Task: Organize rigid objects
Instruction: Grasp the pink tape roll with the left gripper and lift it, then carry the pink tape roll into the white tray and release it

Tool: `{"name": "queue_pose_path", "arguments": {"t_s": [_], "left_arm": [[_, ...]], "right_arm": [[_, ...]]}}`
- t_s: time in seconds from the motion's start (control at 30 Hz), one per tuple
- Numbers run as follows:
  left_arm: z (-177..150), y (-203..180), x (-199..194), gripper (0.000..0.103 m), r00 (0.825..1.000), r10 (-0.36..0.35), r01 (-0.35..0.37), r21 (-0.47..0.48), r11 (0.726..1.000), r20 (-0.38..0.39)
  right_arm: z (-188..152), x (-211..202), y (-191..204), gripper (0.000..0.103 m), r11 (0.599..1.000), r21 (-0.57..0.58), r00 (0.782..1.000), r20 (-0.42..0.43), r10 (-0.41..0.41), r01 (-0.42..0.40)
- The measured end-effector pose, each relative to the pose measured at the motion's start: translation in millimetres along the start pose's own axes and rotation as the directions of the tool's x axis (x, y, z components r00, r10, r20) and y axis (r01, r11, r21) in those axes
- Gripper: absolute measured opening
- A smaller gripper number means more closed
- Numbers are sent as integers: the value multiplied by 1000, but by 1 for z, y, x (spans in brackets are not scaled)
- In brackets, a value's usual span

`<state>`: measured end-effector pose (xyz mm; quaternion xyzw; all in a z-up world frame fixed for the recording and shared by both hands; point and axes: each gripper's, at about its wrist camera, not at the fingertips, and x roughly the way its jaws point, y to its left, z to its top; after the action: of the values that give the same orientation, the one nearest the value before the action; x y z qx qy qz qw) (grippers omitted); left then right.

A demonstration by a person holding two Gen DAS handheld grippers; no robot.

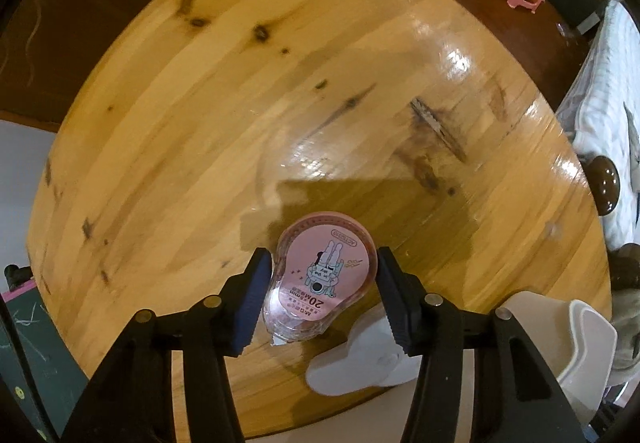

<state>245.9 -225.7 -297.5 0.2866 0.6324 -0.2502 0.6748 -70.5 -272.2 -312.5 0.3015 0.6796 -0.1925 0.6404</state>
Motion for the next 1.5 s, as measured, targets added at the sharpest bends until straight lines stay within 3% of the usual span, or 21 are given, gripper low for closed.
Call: {"name": "queue_pose_path", "arguments": {"t_s": [0.23, 0.47, 0.67, 0.8, 1.07, 1.3, 1.4, 1.5], "left_arm": [[-14, 13, -46, 57, 999, 28, -28, 1, 1000, 34], [-58, 13, -114, 57, 992, 76, -81, 42, 996, 104], [-107, 1, -179, 57, 981, 57, -72, 78, 994, 185], [-131, -18, -195, 57, 979, 29, -48, 91, 995, 202], [-175, -48, -182, 57, 987, 1, -12, 63, 998, 162], [-201, -65, -122, 57, 999, -2, 2, -15, 1000, 35], [-208, -75, -102, 57, 999, 52, -52, -16, 999, 16], [-212, -81, -84, 57, 999, 44, -44, -24, 999, -20]], "right_arm": [[-1, -1, 1, 14, 1000, -6, 1000, 1, -1, 1], [-1, -2, 3, 14, 1000, -24, 1000, 8, -2, 2], [-1, -4, 5, 15, 999, -51, 1000, 13, -4, 5], [0, -4, 3, 15, 998, -56, 1000, 8, 13, -12], [5, -1, -3, 15, 997, -61, 999, -10, 38, -39], [8, 1, -6, 15, 996, -75, 998, -18, 55, -56], [8, 1, -5, 15, 995, -85, 998, -19, 52, -54], [9, 2, -5, 16, 994, -91, 998, -21, 55, -56]]}}
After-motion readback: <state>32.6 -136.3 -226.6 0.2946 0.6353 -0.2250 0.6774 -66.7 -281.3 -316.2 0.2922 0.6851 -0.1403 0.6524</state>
